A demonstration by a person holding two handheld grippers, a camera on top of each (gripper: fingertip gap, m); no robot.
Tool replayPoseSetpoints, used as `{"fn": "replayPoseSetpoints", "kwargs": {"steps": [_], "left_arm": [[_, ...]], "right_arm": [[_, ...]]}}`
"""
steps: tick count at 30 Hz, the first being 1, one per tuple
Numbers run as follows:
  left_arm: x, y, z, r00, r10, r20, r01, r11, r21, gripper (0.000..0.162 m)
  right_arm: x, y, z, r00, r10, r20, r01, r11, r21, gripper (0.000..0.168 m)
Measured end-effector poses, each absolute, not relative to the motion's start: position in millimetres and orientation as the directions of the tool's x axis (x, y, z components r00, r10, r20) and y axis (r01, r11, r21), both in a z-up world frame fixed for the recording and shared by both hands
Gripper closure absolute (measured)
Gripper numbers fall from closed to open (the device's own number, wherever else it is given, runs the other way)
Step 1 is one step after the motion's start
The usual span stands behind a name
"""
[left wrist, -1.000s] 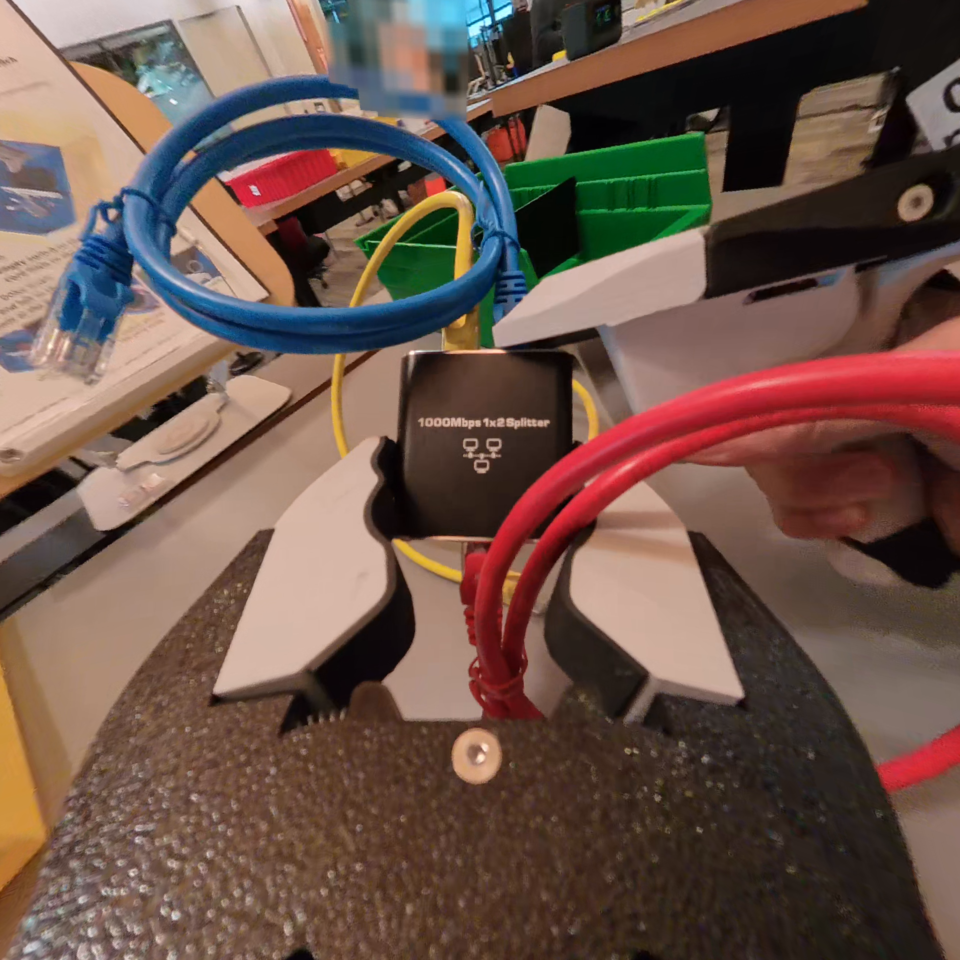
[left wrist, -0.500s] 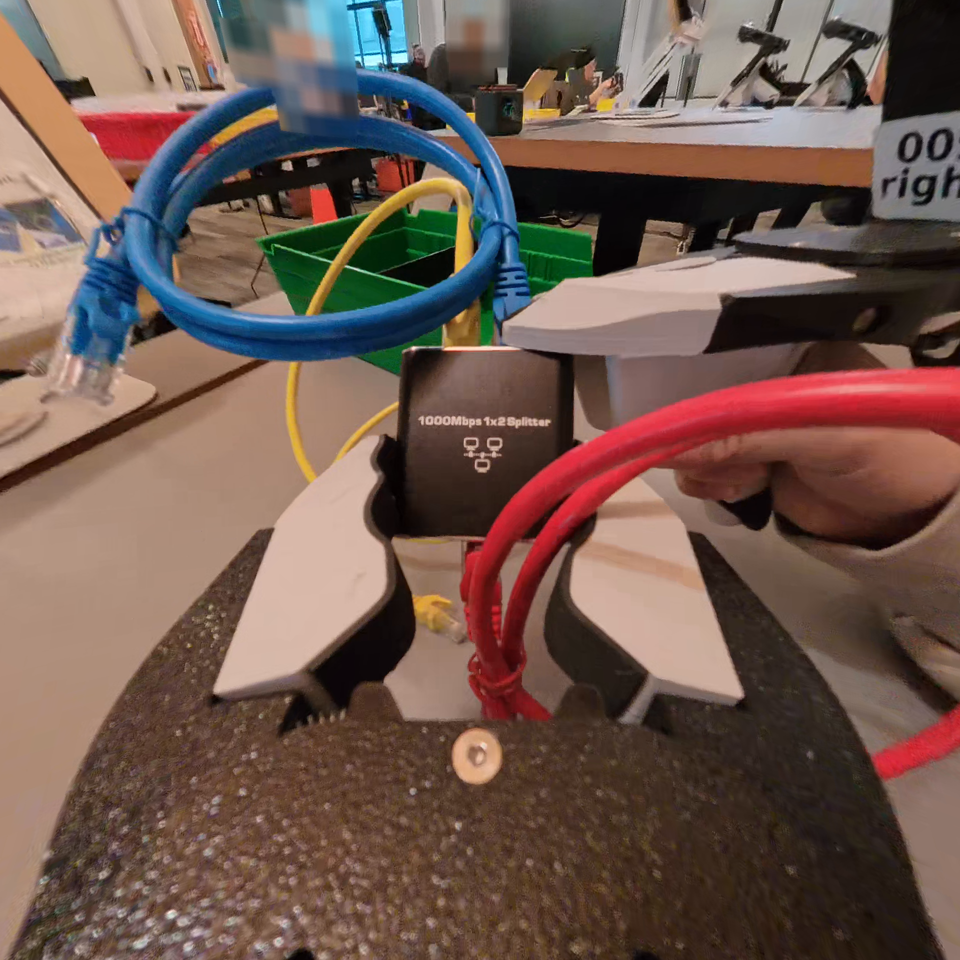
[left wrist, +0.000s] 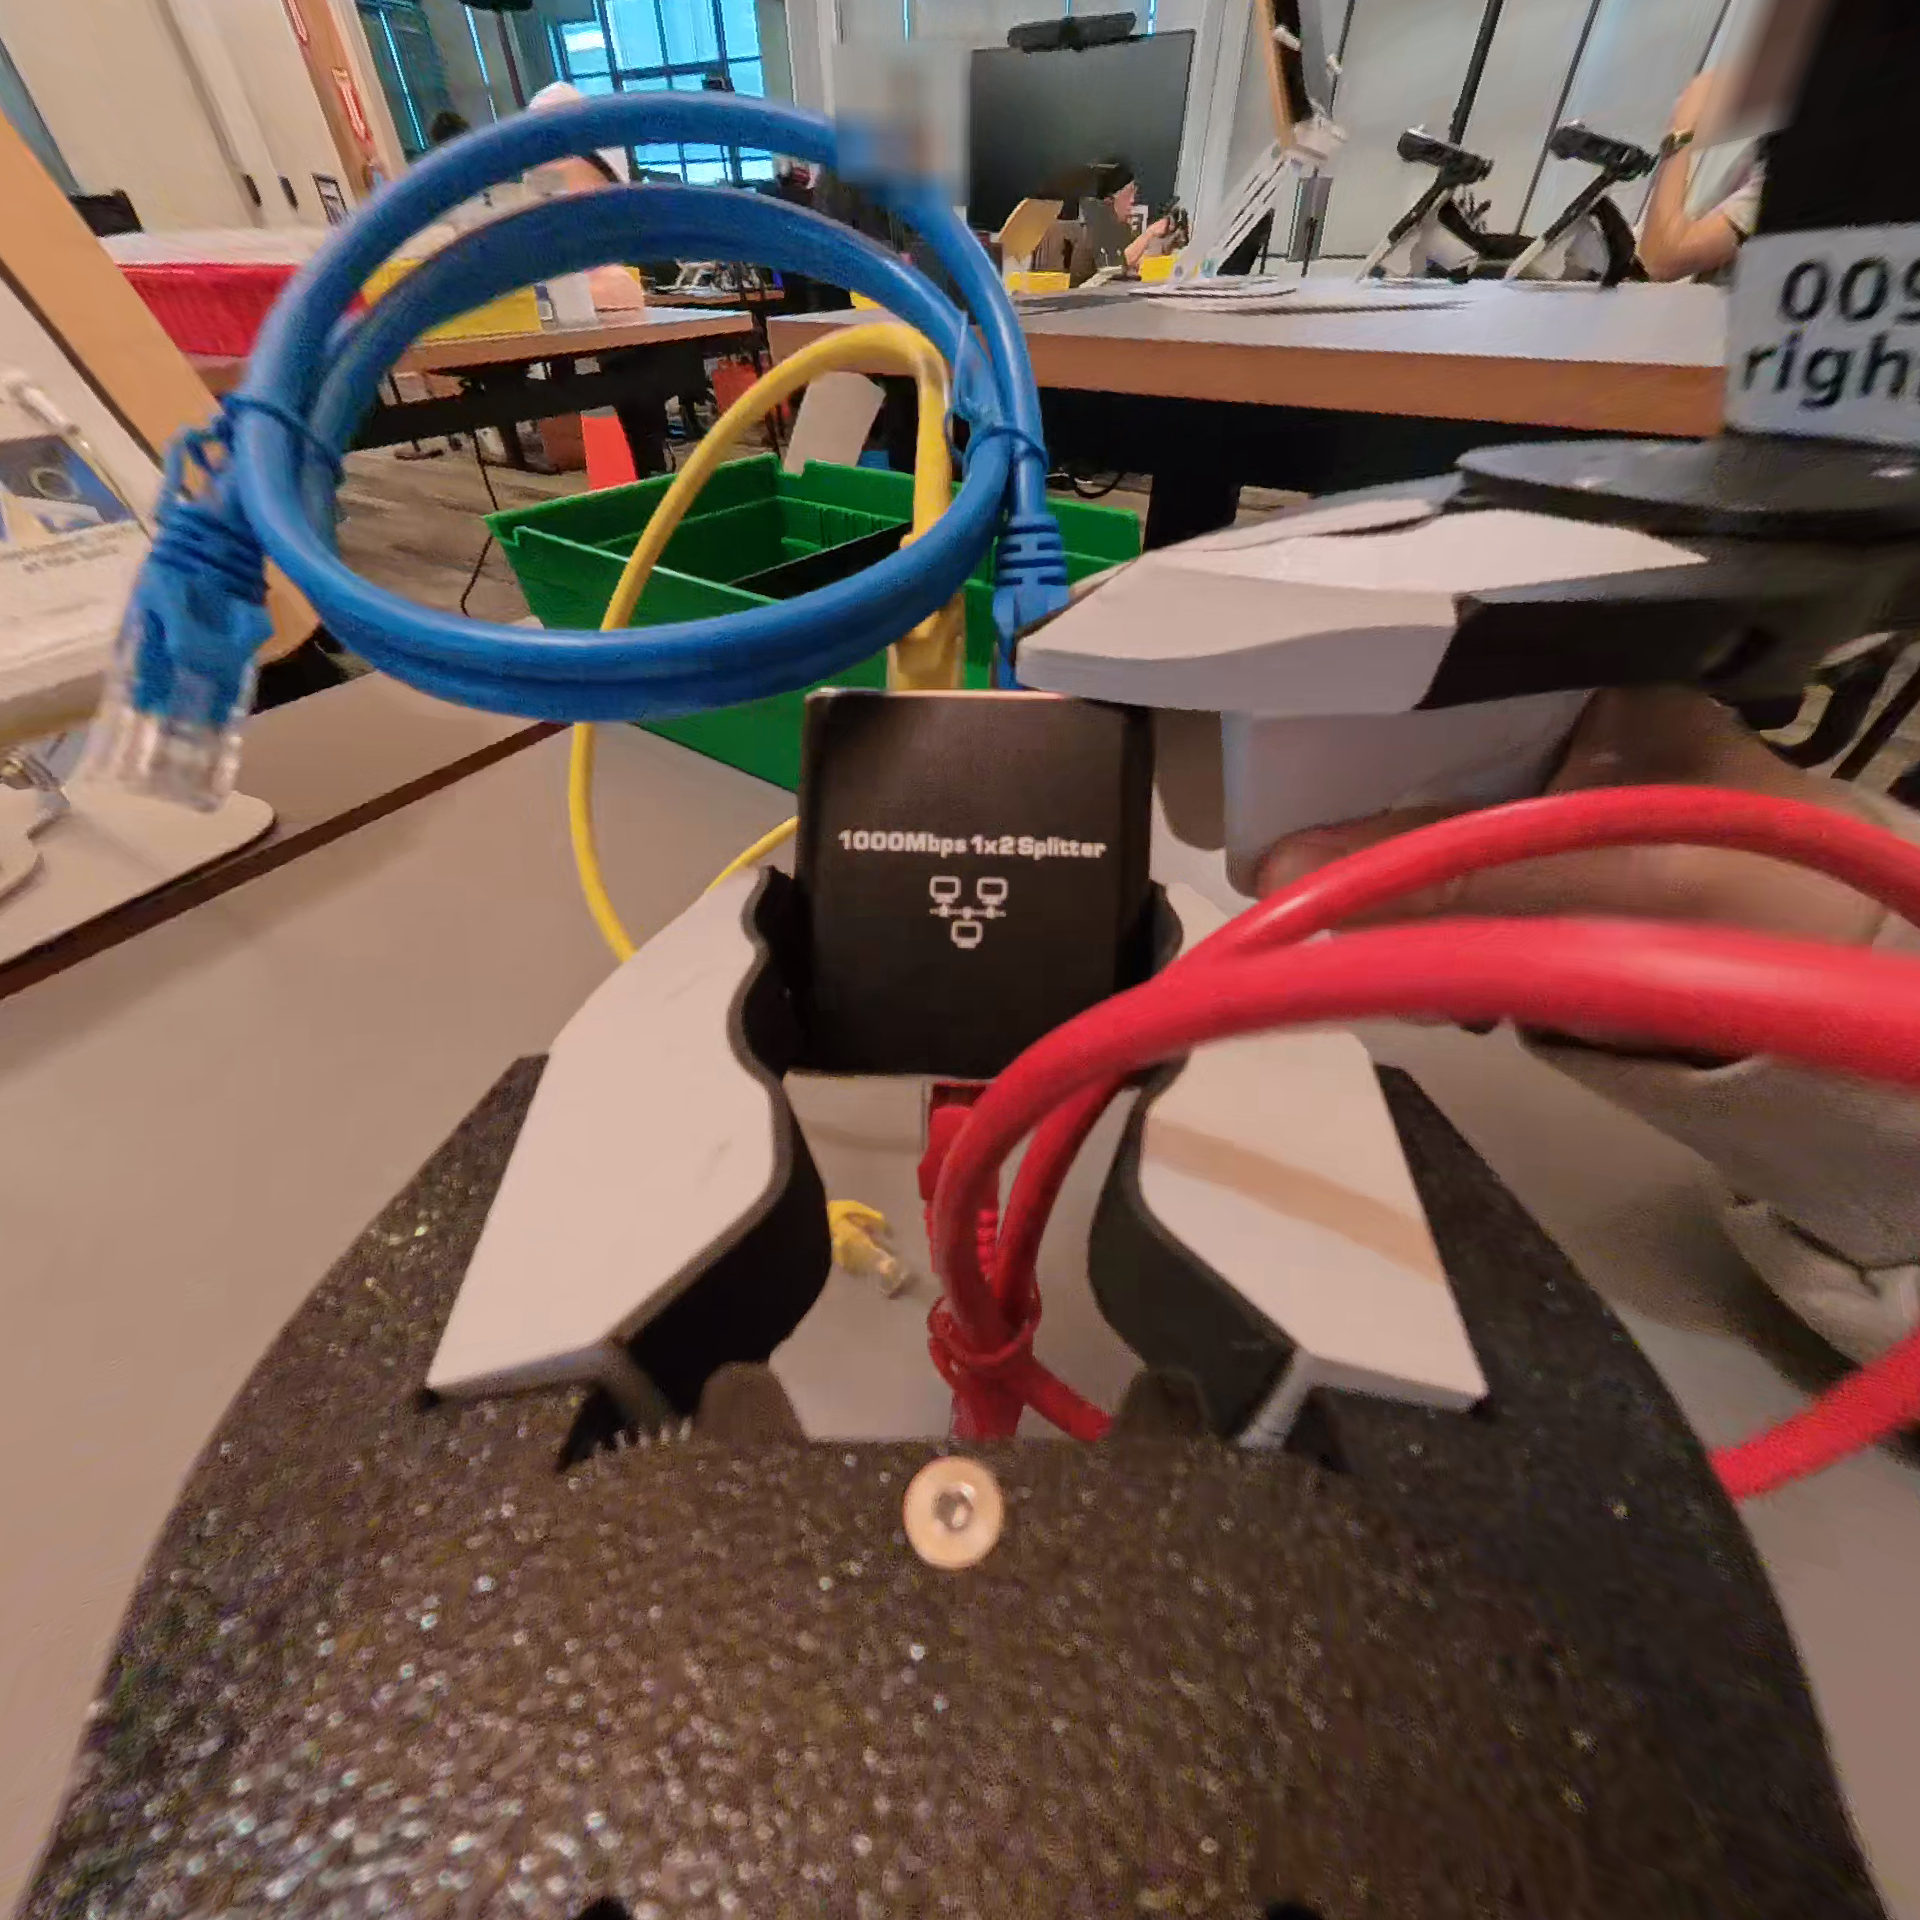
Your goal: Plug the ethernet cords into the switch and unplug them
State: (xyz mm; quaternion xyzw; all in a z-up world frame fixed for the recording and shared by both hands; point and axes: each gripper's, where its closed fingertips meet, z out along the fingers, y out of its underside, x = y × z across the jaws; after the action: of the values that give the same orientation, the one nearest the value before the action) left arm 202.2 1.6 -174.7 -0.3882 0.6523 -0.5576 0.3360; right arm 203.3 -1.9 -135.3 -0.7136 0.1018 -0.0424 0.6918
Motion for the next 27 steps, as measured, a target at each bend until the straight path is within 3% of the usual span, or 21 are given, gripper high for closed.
{"fn": "replayPoseSetpoints", "kwargs": {"steps": [5, 9, 11, 15, 19, 24, 27], "left_arm": [[203.7, 1.6, -180.1, -0.475, -0.879, -0.045, -0.125, 0.118, -0.985, 0.099], [203.5, 8.8, -172.7, -0.405, -0.887, -0.222, -0.058, 0.267, -0.962, 0.099], [203.1, 8.2, -171.9, -0.411, -0.889, -0.204, -0.064, 0.251, -0.966, 0.099], [203.0, 3.0, -180.8, -0.482, -0.875, -0.034, -0.122, 0.106, -0.987, 0.099], [202.4, 1.4, -183.8, -0.504, -0.863, -0.033, -0.126, 0.111, -0.986, 0.099], [201.6, 11.1, -169.8, -0.393, -0.872, -0.292, -0.026, 0.328, -0.944, 0.099], [202.9, 15.1, -171.7, -0.359, -0.866, -0.349, -0.017, 0.380, -0.925, 0.099]], "right_arm": [[202.2, -3.1, -138.2, 0.968, -0.236, 0.084, 0.057, -0.120, -0.991, 0.155], [201.4, -3.4, -136.5, 0.975, -0.134, -0.176, -0.176, 0.016, -0.984, 0.153], [202.3, -3.8, -136.7, 0.965, -0.103, -0.243, -0.239, 0.048, -0.970, 0.155], [203.3, -2.9, -142.3, 0.983, -0.179, -0.051, -0.065, -0.074, -0.995, 0.155], [200.9, -4.1, -143.5, 0.979, -0.192, 0.065, 0.037, -0.145, -0.989, 0.155], [197.4, -4.7, -135.7, 0.959, -0.038, -0.282, -0.280, 0.049, -0.959, 0.153], [198.6, -2.7, -139.8, 0.937, -0.015, -0.348, -0.347, 0.062, -0.936, 0.156]]}}
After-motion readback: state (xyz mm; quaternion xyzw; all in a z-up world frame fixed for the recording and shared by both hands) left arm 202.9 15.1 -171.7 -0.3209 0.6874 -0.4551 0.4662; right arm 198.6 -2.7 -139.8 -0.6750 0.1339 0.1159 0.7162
